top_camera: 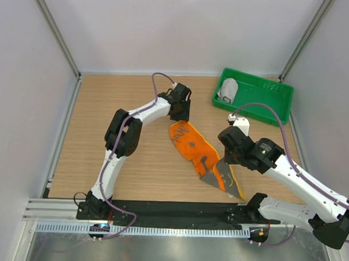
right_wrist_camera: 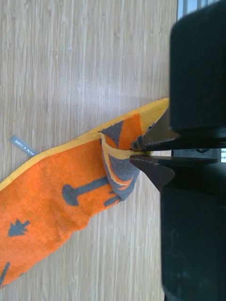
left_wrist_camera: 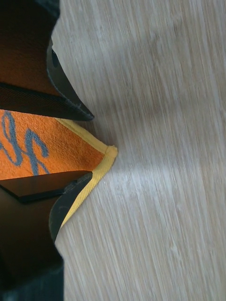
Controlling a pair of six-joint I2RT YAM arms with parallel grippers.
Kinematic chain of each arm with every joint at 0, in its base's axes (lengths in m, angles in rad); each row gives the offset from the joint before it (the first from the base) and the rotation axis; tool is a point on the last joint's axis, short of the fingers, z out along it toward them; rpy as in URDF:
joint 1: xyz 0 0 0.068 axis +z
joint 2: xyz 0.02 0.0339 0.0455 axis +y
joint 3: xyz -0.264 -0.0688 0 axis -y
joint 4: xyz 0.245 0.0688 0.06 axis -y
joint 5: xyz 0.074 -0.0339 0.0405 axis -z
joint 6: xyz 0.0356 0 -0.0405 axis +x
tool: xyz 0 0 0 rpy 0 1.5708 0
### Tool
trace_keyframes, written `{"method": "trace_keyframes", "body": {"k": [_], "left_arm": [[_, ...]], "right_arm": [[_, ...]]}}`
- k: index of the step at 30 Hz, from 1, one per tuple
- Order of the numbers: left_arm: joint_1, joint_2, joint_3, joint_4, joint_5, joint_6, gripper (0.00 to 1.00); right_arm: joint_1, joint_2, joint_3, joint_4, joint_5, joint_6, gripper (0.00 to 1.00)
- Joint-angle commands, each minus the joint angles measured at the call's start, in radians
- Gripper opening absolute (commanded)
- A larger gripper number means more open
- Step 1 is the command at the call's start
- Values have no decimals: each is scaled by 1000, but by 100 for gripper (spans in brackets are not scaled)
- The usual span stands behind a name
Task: Roll the towels
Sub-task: Flatten the towel
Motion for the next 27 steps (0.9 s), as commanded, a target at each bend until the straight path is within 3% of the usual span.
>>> {"method": "trace_keyframes", "body": {"k": [1, 6, 10, 15, 21, 27], "left_arm": [[-2, 12, 47, -62, -53, 22, 48], [-11, 29, 59, -79, -58, 41, 41], [-22, 35, 70, -82, -55, 48, 24], [-28, 27, 74, -84, -58, 45, 11], [-28, -2, 114, -127, -114, 48, 1], [-28, -174, 50, -170, -193, 62, 0]], "right_arm": [[3, -23, 1, 7, 10, 10, 1], [3, -24, 0, 14, 10, 9, 1], [3, -15, 0, 17, 8, 9, 1], [3, -18, -6, 17, 4, 15, 1], [3, -18, 7, 6, 20, 7, 1], [1, -17, 87, -19, 82, -23, 1]]}}
